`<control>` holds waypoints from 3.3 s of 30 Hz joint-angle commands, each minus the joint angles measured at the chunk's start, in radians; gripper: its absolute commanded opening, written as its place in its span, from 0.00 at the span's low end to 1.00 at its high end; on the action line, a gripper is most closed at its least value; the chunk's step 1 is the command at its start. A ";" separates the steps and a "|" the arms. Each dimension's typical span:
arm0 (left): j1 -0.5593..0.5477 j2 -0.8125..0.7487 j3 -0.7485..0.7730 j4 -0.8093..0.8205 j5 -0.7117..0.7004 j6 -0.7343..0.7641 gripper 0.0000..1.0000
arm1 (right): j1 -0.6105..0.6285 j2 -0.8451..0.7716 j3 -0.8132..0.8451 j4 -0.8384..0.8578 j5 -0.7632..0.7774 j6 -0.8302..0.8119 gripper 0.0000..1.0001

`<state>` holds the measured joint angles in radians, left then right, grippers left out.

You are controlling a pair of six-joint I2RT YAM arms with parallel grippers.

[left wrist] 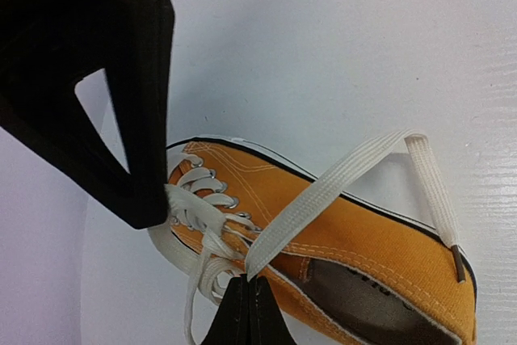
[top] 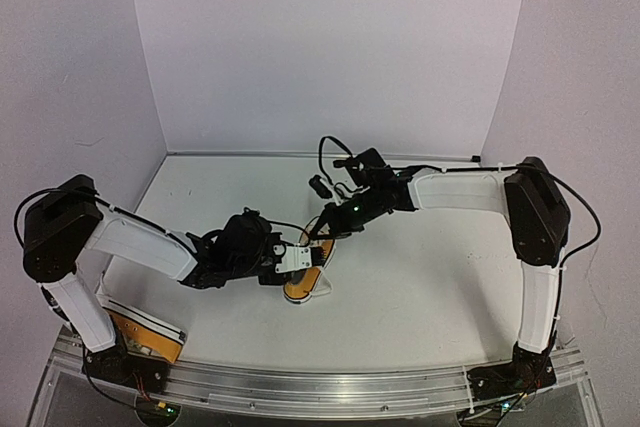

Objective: Tie the shoes

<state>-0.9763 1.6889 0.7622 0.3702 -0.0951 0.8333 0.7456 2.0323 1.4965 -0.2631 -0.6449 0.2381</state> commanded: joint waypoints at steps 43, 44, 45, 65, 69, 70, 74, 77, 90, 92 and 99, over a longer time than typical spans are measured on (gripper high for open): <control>0.123 0.118 -0.073 0.483 0.330 -0.421 0.00 | -0.005 -0.059 -0.073 0.162 -0.045 0.090 0.00; 0.123 0.120 -0.074 0.487 0.333 -0.426 0.00 | -0.004 -0.059 -0.073 0.162 -0.047 0.090 0.00; 0.123 0.123 -0.072 0.489 0.331 -0.431 0.00 | -0.004 -0.060 -0.072 0.163 -0.052 0.090 0.00; 0.165 0.260 -0.067 0.765 0.395 -0.662 0.00 | -0.005 -0.055 -0.097 0.202 -0.097 0.100 0.00; 0.165 0.244 -0.085 0.795 0.438 -0.667 0.00 | -0.006 -0.054 -0.095 0.200 -0.077 0.101 0.00; 0.165 0.238 -0.086 0.787 0.448 -0.667 0.00 | -0.006 -0.055 -0.094 0.200 -0.074 0.102 0.00; 0.165 0.231 -0.093 0.787 0.473 -0.673 0.00 | -0.007 -0.057 -0.096 0.202 -0.064 0.103 0.00; 0.166 0.247 -0.088 0.793 0.493 -0.687 0.00 | -0.009 -0.064 -0.099 0.202 -0.054 0.104 0.00; 0.217 0.345 -0.071 0.907 0.568 -0.790 0.00 | -0.017 -0.071 -0.111 0.208 -0.103 0.097 0.00; 0.220 0.358 -0.058 0.911 0.581 -0.796 0.00 | -0.017 -0.068 -0.115 0.208 -0.112 0.095 0.00; 0.222 0.370 -0.036 0.907 0.586 -0.800 0.00 | -0.016 -0.052 -0.112 0.208 -0.128 0.093 0.00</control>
<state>-0.7582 2.0514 0.6933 1.2317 0.4700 0.0497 0.7334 2.0022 1.3884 -0.0898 -0.7414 0.3420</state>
